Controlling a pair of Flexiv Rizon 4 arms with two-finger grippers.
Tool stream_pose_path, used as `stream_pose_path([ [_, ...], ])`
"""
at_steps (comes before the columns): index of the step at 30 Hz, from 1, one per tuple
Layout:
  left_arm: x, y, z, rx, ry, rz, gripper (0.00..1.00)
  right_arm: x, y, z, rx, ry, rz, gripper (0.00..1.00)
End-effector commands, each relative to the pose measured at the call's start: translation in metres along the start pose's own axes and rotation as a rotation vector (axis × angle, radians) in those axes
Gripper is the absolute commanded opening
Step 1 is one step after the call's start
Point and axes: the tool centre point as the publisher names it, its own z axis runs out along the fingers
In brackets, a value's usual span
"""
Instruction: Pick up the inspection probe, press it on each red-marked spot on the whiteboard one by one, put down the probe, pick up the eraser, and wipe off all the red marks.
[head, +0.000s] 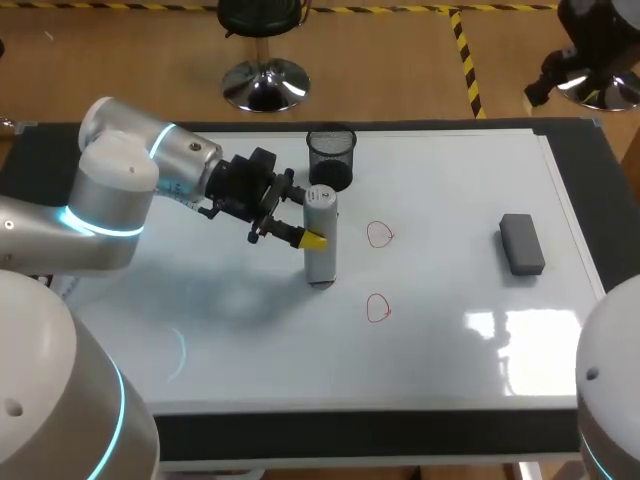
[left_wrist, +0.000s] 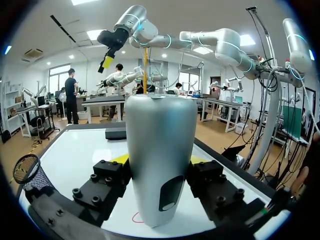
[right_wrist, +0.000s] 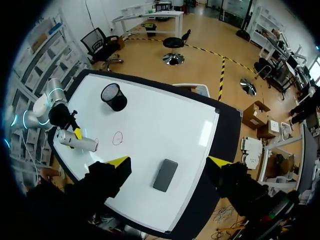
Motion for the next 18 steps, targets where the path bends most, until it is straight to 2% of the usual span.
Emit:
stream_pose_path([
  [1, 0.001, 0.009, 0.003, 0.0, -0.001, 0.0, 0.0, -0.002, -0.001, 0.003, 0.012, 0.001, 0.038, 1.0],
  [11, 0.001, 0.009, 0.003, 0.0, -0.001, 0.0, 0.0, -0.005, -0.019, 0.003, 0.037, -0.075, 0.175, 1.0],
  [18, 0.001, 0.009, 0.003, 0.0, -0.001, 0.0, 0.0, -0.009, -0.03, 0.016, 0.114, -0.152, 0.297, 1.0],
])
